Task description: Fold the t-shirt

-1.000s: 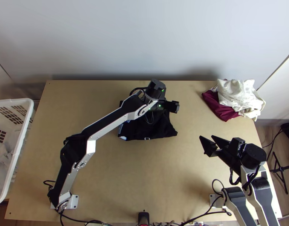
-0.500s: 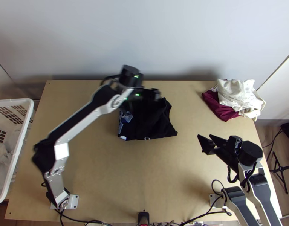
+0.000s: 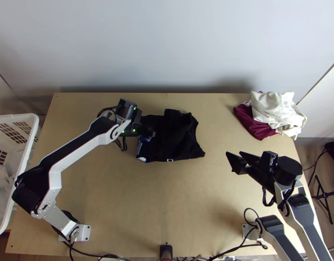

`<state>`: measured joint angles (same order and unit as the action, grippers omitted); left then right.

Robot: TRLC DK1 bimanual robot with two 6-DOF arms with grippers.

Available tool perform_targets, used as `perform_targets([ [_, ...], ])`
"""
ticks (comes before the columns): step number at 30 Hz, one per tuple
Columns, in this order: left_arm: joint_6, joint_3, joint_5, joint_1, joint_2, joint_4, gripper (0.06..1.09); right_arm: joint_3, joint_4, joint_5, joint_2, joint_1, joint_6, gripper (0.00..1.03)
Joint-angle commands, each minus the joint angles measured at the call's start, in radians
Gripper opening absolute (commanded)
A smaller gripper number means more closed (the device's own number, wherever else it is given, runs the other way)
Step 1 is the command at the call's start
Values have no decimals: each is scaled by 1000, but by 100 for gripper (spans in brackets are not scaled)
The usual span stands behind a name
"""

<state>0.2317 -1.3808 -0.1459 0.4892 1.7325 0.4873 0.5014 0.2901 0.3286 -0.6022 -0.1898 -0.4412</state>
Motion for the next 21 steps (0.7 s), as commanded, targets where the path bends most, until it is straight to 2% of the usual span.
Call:
perform_targets([
  [1,-23,94,3,-32,18,-41,12,32,11,-2,-21,-5,4,98],
  [11,32,109,3,46,42,-188,10,35,30,-2,-18,-3,10,98],
  [21,61,9,14,146,136,-202,10,3,89,-2,58,1,27,98],
])
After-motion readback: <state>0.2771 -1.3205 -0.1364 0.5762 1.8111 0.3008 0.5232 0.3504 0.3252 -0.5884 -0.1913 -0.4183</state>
